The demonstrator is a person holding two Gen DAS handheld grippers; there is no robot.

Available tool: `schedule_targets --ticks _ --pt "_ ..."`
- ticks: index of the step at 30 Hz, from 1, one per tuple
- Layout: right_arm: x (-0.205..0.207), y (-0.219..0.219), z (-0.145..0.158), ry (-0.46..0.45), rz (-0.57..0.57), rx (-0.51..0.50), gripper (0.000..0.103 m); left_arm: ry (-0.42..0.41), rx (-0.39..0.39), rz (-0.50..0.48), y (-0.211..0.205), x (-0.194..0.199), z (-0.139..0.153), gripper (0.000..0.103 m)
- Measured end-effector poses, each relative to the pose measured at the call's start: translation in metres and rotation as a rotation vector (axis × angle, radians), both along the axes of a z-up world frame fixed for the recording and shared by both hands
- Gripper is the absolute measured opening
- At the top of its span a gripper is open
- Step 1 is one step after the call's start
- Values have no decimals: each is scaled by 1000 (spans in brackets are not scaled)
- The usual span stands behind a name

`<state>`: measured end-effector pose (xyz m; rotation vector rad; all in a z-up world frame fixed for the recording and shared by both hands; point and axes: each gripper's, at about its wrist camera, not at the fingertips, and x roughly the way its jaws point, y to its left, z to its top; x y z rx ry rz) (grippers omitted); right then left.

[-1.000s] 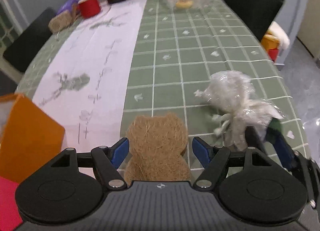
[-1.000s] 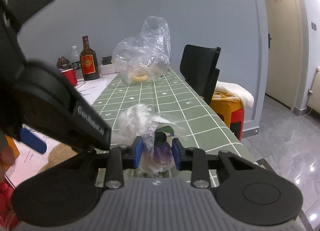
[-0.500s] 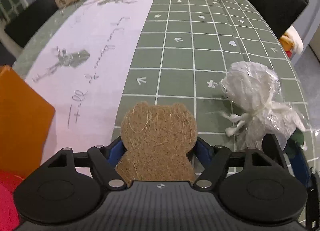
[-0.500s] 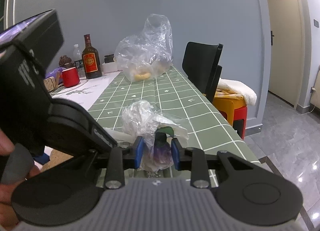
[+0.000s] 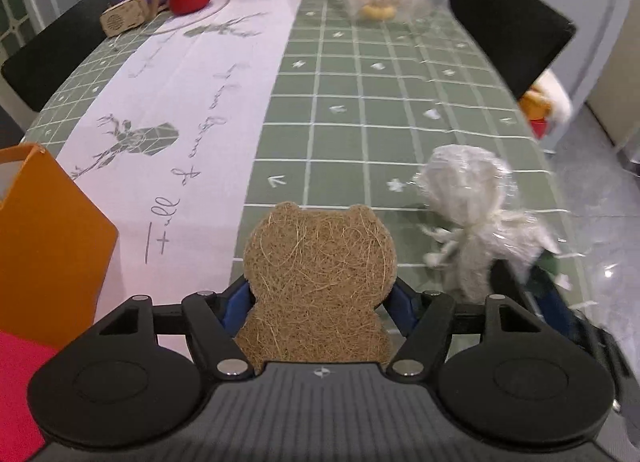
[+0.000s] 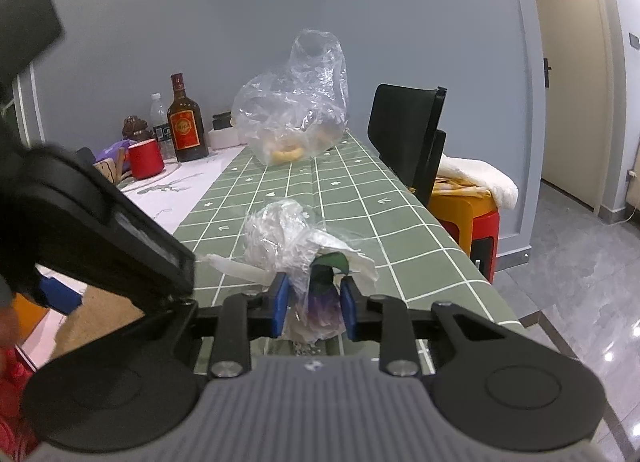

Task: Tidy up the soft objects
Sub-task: 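Lift and carry the brown plush and wrapped toy over the orange box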

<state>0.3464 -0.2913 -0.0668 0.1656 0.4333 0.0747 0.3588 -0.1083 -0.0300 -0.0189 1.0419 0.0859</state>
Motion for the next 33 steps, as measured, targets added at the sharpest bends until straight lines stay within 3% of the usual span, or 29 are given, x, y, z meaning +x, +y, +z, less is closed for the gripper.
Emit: schedule_targets --ticks 6,10,13,17,21,27,29,33 --pt "-3 -2 0 -5 -4 16 26 -126 115 -96 -19 -38 24 79" --pt "-6 -4 2 -25 -9 19 25 -177 23 -135 -10 -66 46 79" --pt "-10 -5 3 -31 -14 35 24 -295 85 -173 -4 -90 65 79" --pt "-13 -9 6 -37 -38 65 23 -401 56 -172 16 -117 89 79" --pt "-18 -11 9 -59 -45 88 21 -502 71 -181 26 -138 107 79" --pt "-20 -9 12 -91 -12 116 17 -722 107 -149 40 -167 133 79" --pt "-23 -9 16 -107 -7 130 16 -753 83 -146 51 -174 141 79" --pt "-29 -9 23 -124 10 158 13 -787 -40 -101 88 -191 159 79"
